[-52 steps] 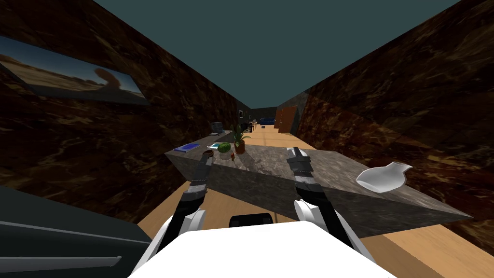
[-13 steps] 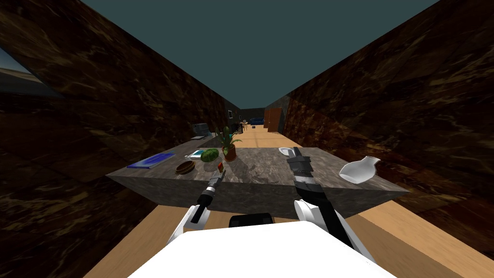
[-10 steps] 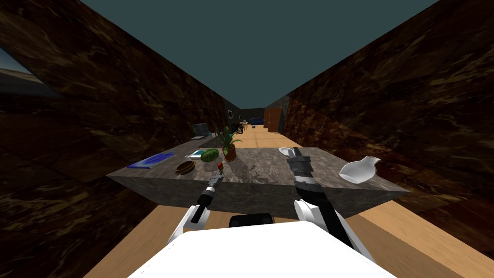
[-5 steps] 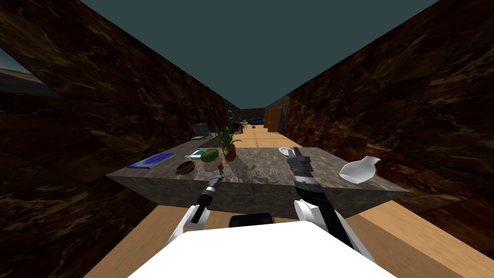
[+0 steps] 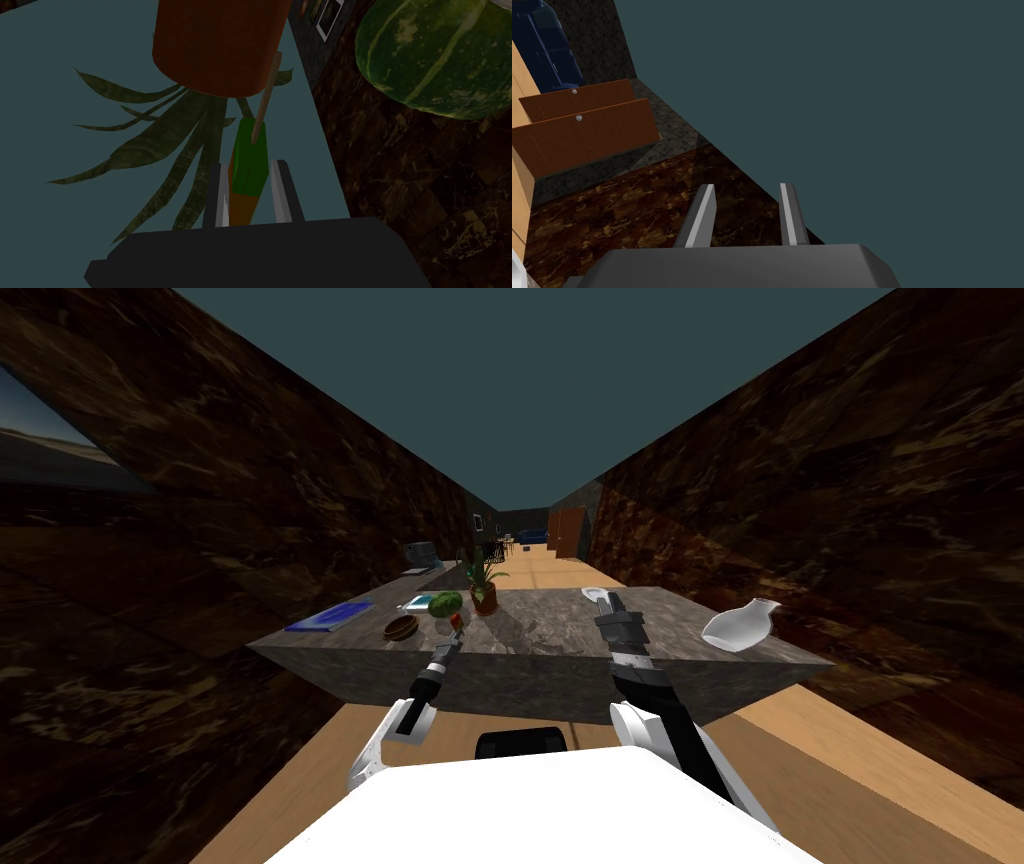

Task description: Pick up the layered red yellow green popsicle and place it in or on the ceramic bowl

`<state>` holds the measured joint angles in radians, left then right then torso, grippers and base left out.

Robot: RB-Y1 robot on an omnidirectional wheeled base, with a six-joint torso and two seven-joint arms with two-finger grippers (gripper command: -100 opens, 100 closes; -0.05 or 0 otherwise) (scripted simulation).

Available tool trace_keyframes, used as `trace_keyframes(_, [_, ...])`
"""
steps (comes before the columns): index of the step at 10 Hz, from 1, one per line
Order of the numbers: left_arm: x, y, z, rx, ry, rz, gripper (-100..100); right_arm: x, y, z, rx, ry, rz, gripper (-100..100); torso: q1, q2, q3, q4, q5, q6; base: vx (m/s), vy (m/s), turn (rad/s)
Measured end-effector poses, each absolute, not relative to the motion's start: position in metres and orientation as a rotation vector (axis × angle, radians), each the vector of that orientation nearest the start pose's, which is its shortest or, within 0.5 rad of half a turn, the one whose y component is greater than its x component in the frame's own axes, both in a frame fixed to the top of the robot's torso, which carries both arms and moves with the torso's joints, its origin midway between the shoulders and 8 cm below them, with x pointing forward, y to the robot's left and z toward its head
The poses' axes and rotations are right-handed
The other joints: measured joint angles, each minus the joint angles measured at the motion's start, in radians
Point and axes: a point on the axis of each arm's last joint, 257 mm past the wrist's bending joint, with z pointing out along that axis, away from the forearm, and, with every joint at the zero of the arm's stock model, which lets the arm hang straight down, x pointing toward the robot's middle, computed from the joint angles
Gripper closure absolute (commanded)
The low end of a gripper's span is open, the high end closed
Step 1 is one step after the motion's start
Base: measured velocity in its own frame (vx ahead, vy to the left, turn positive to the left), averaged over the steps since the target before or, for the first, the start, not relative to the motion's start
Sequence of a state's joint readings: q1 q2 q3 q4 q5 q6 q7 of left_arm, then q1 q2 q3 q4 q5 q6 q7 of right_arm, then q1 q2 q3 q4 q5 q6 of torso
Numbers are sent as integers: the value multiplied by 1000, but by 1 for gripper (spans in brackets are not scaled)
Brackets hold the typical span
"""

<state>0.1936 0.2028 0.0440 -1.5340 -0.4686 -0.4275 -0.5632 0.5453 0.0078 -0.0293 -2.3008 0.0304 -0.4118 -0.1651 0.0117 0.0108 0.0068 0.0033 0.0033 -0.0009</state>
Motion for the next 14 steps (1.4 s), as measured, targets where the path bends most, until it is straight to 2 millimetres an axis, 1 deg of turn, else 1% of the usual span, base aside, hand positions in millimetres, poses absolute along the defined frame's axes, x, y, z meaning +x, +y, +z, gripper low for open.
trace_keyframes(4, [481,276,-199,-118,1374,-454,100,349,-295,2,798,643,1360,0,3,-4,-2,0,1,0,-66,170,-10])
trace_keyframes(6, [484,276,-180,-107,1345,-485,100,349,-295,2,798,643,1360,0,3,-5,-3,0,1,1,-5,189,-22])
trace_keyframes(7, [484,277,-174,-105,1340,-495,100,349,-295,2,798,643,1360,0,5,-8,-4,-1,2,0,30,195,-11])
trace_keyframes(8, [485,281,-173,-104,1344,-494,100,349,-295,2,798,643,1360,0,5,-10,-6,-2,2,0,83,174,-2])
trace_keyframes(9, [485,288,-176,-105,1357,-481,100,349,-295,2,798,643,1360,0,5,-14,-8,-3,2,0,128,178,7])
trace_keyframes(11, [484,310,-185,-104,1394,-433,100,349,-295,2,798,643,1360,0,7,-21,-12,-5,3,0,160,185,7])
trace_keyframes(14, [480,340,-195,-100,1443,-354,100,349,-295,2,798,643,1360,0,5,-22,-13,-6,2,0,151,164,7])
